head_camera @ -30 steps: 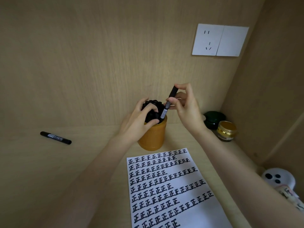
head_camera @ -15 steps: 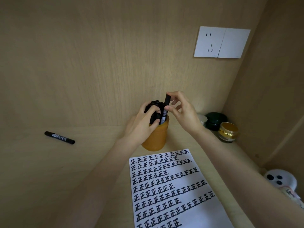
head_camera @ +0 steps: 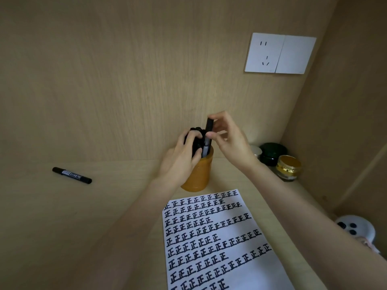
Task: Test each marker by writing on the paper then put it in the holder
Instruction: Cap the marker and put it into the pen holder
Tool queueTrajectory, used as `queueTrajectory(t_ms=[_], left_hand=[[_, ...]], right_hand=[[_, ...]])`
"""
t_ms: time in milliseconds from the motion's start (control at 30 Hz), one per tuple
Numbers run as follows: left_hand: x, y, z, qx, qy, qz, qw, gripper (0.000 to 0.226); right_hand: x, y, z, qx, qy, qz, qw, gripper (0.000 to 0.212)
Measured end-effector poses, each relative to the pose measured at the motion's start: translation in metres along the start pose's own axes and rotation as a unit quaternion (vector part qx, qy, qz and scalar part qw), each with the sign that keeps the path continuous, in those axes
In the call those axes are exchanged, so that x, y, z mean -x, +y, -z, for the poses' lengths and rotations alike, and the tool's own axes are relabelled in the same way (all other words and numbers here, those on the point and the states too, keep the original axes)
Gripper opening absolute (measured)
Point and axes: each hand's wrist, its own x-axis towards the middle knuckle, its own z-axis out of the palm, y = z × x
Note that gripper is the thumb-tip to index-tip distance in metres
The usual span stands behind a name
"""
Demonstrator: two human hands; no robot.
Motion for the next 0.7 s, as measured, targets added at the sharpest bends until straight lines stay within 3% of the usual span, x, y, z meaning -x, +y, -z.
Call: queueTrajectory(t_ms=[100, 267, 467, 700], left_hand=[[-0.001, -0.001, -0.003, -0.001, 0.018, 0.021, 1.0, 0.046], [-0.002, 0.0, -0.002, 0.018, 0.019, 0.033, 0.999, 0.046], [-0.003, 0.002, -0.001, 0.03, 0.031, 0.031, 0.999, 0.044], [-0.004, 0.003, -0.007, -0.027, 0.04, 0.015, 0.999, 0.043]], right_hand=[[-0.01, -0.008, 0.01, -0.07, 0.053, -0.003, 0.996, 0.033], [-0.003, -0.003, 0.008, -0.063, 0.0, -0.02, 0.998, 0.031], [0.004, 0.001, -0.003, -0.069, 0.001, -0.022, 0.997, 0.031], [0.007, 0.007, -0.007, -0.001, -0.031, -0.007, 1.0, 0.031]])
